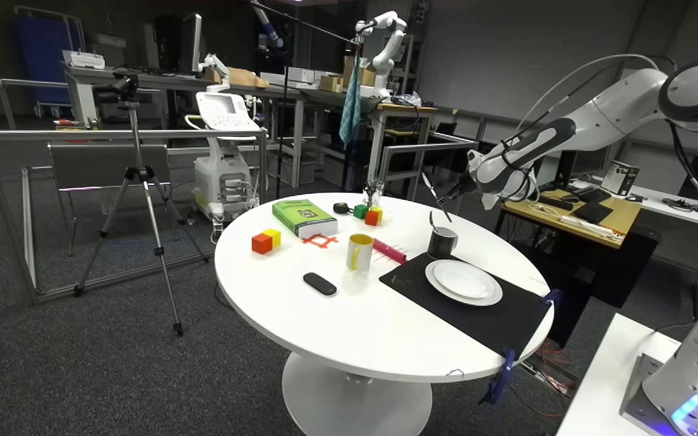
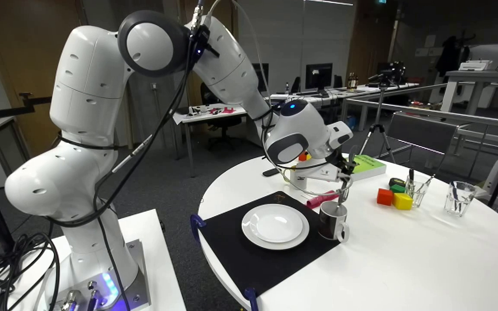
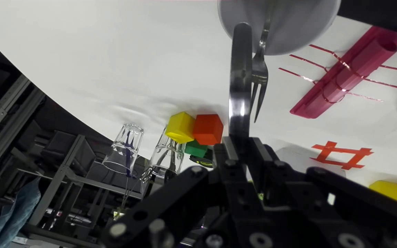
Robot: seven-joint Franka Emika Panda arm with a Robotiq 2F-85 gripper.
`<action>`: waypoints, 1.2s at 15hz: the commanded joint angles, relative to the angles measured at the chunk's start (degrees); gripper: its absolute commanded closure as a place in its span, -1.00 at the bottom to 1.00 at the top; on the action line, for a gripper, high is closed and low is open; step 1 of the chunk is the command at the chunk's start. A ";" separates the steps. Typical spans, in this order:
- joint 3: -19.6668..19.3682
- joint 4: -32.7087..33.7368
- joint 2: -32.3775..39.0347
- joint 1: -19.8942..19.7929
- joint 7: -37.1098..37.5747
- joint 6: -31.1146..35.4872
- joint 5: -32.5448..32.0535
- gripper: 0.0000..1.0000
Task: Pick up the silver knife and put it in the black and white mug
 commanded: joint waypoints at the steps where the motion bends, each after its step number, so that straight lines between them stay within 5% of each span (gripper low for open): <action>1: 0.22 0.03 0.01 -0.19 0.00 0.00 0.00 0.70; 2: 0.29 0.04 0.02 -0.30 0.00 0.00 0.00 0.70; 3: 0.33 0.04 0.03 -0.42 -0.01 0.00 -0.01 0.93; 12: 6.60 -0.53 2.29 -4.49 -1.82 2.85 -0.98 0.93; 18: 13.70 -1.80 4.05 -10.76 -6.17 4.66 -4.49 0.93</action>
